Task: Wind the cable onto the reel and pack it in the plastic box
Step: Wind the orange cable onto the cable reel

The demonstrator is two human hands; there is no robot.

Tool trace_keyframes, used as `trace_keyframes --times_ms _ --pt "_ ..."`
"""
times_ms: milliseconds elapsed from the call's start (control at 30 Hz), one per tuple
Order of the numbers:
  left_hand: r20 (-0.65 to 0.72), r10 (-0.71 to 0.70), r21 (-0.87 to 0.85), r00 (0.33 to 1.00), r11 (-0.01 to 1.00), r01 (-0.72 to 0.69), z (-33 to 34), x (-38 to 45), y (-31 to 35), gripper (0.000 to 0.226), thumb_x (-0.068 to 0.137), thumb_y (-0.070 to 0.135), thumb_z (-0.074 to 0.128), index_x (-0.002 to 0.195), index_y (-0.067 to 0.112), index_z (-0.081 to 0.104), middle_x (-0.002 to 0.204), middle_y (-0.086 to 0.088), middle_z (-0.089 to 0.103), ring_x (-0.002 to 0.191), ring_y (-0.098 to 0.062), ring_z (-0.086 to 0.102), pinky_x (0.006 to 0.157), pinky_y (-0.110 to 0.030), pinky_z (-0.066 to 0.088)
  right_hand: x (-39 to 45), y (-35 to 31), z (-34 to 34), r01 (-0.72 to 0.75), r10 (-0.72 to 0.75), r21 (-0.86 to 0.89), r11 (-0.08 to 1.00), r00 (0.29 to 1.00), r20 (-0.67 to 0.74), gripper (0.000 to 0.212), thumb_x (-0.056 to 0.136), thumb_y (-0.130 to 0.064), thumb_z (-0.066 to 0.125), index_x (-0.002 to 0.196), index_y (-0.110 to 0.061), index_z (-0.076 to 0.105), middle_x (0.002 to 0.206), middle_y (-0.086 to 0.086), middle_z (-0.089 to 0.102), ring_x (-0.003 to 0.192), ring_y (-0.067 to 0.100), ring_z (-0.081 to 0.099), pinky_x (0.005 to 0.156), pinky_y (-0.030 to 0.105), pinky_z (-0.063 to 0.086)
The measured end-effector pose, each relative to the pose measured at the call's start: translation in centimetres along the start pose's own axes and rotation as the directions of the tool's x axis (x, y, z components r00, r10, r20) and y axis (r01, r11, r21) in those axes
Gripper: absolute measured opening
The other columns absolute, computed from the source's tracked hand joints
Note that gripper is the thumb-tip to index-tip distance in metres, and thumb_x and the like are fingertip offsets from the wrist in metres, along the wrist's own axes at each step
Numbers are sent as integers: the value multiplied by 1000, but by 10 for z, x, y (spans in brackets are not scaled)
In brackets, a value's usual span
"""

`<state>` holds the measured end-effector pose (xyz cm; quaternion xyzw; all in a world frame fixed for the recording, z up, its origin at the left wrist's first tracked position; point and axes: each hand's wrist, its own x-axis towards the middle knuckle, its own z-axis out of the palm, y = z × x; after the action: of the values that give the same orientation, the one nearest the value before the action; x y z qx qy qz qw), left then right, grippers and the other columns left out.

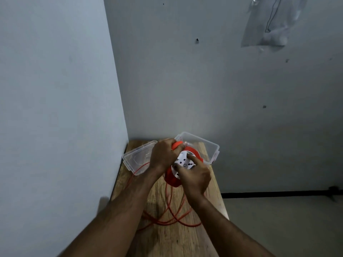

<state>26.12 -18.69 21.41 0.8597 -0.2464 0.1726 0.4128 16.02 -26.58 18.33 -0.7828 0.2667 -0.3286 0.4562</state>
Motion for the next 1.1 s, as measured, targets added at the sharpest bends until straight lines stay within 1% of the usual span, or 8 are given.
trace_keyframes --times_ms 167,333,400,467,533,600,767,1100 --pt "-1 41 103 999 994 -41 7 -3 -1 43 90 54 64 72 15 68 72 -1 68 62 -10 52 56 -18 31 -1 -17 8 -608 626 448 655 769 130 36 71 -16 88 103 -23 75 109 4 73 94 22 70 74 39 63" --pt "13 1 54 1000 999 -2 4 -2 -13 46 92 55 62 79 12 74 74 -1 71 64 -12 61 63 -24 41 7 -22 1 -696 658 494 521 696 286 24 71 -2 83 86 -16 69 97 6 72 83 32 73 76 46 63" --pt "-12 -30 6 999 1000 30 2 -1 -14 45 92 51 63 78 11 75 74 -3 73 64 -15 63 62 -25 43 4 -17 -3 -494 465 354 794 869 169 30 76 -11 83 103 -17 70 104 5 73 81 24 74 67 34 64" --pt "-17 -47 -21 999 999 46 -1 2 -15 44 92 50 64 74 11 73 71 -3 72 61 -15 63 60 -27 48 0 -7 -12 50 -50 51 997 999 2 31 79 -16 81 108 -18 69 94 0 73 73 12 69 60 10 51" --pt "3 -38 -25 999 999 38 -4 5 -13 46 92 51 64 68 13 68 65 -1 68 57 -14 60 58 -29 48 1 2 -23 569 -576 -245 785 816 49 28 81 -13 78 108 -14 70 90 2 72 73 14 67 64 12 43" --pt "14 -23 -20 1000 1000 23 -5 6 -13 47 92 52 63 65 13 65 63 0 65 57 -14 58 58 -29 45 5 12 -24 793 -767 -368 485 588 256 38 80 -10 76 117 -13 66 102 10 70 85 22 67 66 25 52" --pt "20 -2 -17 1000 1000 3 -1 5 -10 40 91 50 66 64 21 60 64 3 63 59 -12 57 59 -26 39 9 21 -21 748 -591 -532 396 651 476 76 74 -21 75 145 -16 48 126 17 57 107 32 60 80 44 55" --pt "43 6 -6 999 1000 -5 3 0 -10 43 90 56 60 79 17 72 74 2 69 66 -11 63 66 -33 56 20 12 -13 720 -602 -434 542 692 398 75 63 -42 87 129 -18 61 113 12 61 91 24 64 66 31 55"
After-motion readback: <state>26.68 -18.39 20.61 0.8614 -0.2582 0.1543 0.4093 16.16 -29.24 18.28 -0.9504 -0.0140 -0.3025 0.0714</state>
